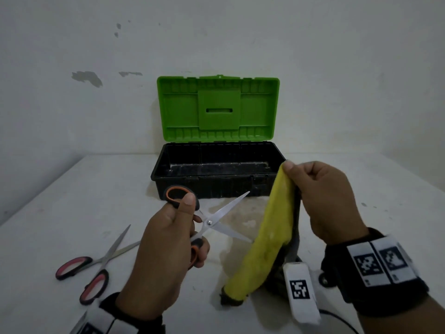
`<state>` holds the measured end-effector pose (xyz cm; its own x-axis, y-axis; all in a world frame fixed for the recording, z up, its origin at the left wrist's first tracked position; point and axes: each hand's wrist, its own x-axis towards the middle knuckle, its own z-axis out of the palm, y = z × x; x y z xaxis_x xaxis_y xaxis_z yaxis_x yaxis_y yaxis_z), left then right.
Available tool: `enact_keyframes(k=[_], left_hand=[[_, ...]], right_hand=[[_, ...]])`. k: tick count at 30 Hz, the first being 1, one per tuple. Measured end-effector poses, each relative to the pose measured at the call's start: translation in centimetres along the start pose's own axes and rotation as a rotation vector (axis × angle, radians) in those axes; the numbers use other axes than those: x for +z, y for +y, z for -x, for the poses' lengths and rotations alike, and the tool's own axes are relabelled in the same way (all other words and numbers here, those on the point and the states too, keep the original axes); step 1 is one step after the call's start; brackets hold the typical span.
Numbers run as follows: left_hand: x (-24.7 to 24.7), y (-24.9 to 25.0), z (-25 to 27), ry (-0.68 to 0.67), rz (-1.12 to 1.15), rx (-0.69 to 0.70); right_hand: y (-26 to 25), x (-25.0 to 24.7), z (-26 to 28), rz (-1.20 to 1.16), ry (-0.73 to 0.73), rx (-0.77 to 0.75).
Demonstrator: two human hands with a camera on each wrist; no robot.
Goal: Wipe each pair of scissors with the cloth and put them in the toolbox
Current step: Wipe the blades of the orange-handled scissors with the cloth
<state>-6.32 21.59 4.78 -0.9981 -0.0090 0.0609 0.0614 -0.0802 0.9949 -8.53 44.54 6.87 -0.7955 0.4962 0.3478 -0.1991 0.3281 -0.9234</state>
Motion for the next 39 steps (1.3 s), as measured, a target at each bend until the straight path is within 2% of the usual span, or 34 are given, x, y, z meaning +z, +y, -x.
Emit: enact_keyframes(k=[2, 4, 7, 10, 15, 22, 26, 31, 35, 39], left_hand=[[0.0, -0.1, 0.1, 0.001, -0.018, 0.031], [0.0, -0.2, 0.2, 0.003, -0.034, 0.053], [0.1, -0.2, 0.1, 0.024, -0.082, 0.095], [0.5, -0.3, 0.3, 0.032, -0.167, 0.199], [0.9, -0.7, 0.6, 0.056, -0.367, 0.428], [0.7, -2.1, 0.6, 0.155, -0.481, 0.654], [0.6, -2.1, 0.5, 0.155, -0.519, 0.722], [0.6, -2.2, 0.7, 0.147, -0.561, 0.772], [0.3, -2.2, 0.9, 0.14, -0.583, 0.839], [0.4, -2.0, 1.1, 0.133, -0.618, 0.86]], right_hand=[[-0.4, -0.1, -0.5, 0.1, 0.071, -0.12], [-1.0, 0.2, -0.3, 0.134, 0.063, -0.187], [-2.0, 1.6, 1.4, 0.147, -0.093, -0.228], [-2.3, 3.5, 4.0, 0.137, -0.236, -0.245], [-1.6, 6.0, 6.9, 0.199, -0.292, -0.262], [-1.2, 6.2, 6.1, 0.224, -0.174, -0.223], [-1.6, 6.4, 7.3, 0.207, -0.284, -0.222], [-1.3, 5.4, 5.2, 0.181, -0.146, -0.16], [-1.8, 5.1, 5.9, 0.146, -0.22, -0.159], [-1.4, 4.8, 4.6, 0.096, -0.13, -0.104]])
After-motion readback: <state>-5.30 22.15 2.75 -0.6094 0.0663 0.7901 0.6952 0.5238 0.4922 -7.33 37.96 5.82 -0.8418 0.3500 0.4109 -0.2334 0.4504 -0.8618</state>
